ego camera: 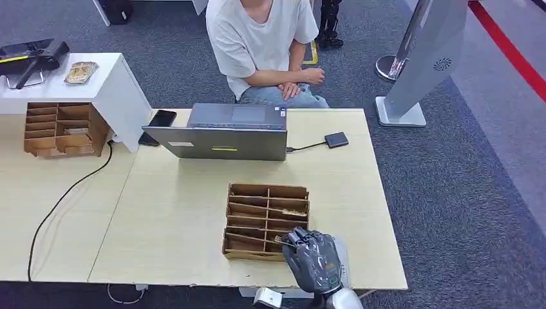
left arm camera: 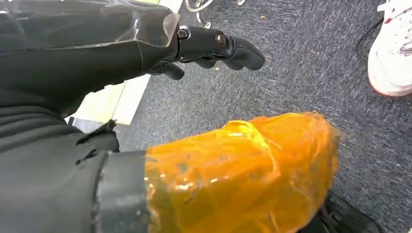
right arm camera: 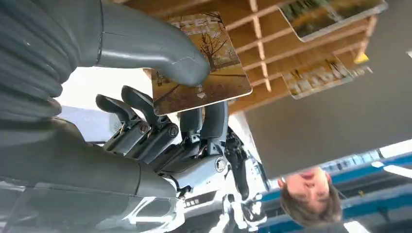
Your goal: Pass the card to the sensor for recognition and then transmit it.
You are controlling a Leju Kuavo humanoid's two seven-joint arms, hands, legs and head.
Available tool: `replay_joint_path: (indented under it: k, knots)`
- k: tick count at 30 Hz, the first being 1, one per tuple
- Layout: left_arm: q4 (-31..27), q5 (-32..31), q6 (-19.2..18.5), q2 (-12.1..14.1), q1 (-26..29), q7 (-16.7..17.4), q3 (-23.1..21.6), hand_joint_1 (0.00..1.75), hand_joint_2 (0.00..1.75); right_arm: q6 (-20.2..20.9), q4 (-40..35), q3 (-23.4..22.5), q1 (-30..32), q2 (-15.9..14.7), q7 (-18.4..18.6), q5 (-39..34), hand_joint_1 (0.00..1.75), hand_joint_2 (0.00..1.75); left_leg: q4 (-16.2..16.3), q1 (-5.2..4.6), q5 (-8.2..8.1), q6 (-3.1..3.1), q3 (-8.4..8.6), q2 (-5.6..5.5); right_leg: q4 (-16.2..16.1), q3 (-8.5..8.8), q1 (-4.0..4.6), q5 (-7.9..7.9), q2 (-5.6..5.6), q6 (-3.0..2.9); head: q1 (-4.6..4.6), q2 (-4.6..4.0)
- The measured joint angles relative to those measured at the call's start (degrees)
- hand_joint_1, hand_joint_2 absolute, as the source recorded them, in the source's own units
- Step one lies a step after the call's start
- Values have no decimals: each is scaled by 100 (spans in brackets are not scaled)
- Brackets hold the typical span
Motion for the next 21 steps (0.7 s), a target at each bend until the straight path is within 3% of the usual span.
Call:
replay_joint_path:
  k: [21]
  knots:
    - [0,55,72,-13,0,-2,15,0,0,-2,-1221,-100,251,-42,-277,273,175,175,0,0,0,0,0,0,0,0,0,0,0,0,0,0]
